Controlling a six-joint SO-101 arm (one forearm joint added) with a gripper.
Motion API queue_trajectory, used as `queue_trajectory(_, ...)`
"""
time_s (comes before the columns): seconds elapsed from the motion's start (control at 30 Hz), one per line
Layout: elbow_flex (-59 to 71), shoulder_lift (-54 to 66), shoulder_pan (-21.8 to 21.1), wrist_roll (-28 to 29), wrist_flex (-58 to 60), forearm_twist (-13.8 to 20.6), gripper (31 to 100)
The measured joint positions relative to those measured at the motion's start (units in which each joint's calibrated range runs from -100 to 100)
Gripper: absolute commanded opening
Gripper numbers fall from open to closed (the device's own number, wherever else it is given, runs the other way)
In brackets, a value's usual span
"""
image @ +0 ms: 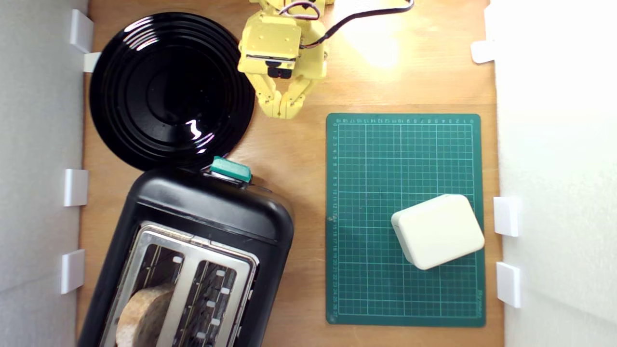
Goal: Start toaster
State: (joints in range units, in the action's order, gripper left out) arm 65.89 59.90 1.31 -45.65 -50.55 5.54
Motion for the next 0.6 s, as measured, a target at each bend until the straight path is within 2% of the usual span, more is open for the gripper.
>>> queue_trajectory(0.17, -8.9, -6.8, 0.5, 0.2, 0.0, -0.9, 31.3)
queue_trajectory(0.37, -17.8, -12.8, 1.0, 1.5, 0.0, -0.4, 31.3)
queue_trajectory(0.6, -28.7, -20.4, 3.8, 3.8, 0.0, -0.1, 31.3)
